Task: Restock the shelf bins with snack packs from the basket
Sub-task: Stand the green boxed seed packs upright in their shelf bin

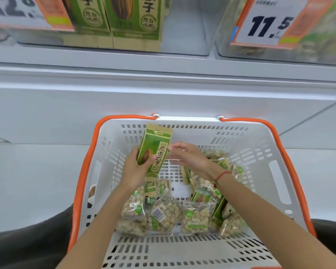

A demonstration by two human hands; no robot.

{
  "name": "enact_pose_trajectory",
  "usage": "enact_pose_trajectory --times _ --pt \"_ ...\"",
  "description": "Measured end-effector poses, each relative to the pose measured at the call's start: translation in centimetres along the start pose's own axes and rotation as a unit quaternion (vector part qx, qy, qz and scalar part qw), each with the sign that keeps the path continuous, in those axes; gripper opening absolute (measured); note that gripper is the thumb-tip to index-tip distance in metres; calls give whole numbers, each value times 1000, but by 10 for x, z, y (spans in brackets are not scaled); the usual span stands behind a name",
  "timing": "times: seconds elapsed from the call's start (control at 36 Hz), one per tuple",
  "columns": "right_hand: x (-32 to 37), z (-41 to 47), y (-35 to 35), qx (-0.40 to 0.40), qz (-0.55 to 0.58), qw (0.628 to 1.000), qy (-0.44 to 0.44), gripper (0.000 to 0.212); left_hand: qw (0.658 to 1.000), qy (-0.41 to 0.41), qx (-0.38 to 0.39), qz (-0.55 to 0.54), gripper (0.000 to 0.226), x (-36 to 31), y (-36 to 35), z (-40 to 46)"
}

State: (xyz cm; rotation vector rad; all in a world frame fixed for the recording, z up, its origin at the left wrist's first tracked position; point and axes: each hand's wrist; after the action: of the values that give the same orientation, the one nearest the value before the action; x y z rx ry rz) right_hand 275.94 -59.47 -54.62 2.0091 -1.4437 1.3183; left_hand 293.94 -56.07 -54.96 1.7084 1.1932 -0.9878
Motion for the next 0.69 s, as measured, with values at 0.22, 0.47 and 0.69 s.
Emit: enact_pose_trajectory --times 0.22,0.47,0.69 --pt "-50 58 -36 -11 -199 952 -233 23 992 15 -98 73 30 7 26 -10" --pt "-57 54 -43 -9 -161 952 -260 34 992 35 -107 59 25 -4 31 -12" --pt "-11 -10 -16 -79 -234 953 -175 49 995 38 -86 -14 11 -20 20 -24"
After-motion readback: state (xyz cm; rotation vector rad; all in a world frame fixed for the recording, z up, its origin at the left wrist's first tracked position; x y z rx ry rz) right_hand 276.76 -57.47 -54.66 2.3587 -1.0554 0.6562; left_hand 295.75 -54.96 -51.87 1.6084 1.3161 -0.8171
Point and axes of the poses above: each hand's wrist, its own z-axis towards the middle knuckle, its own y-axis out of the back of the hand, x = y × z, and after that the axes turned 13 degrees about x, right-handed
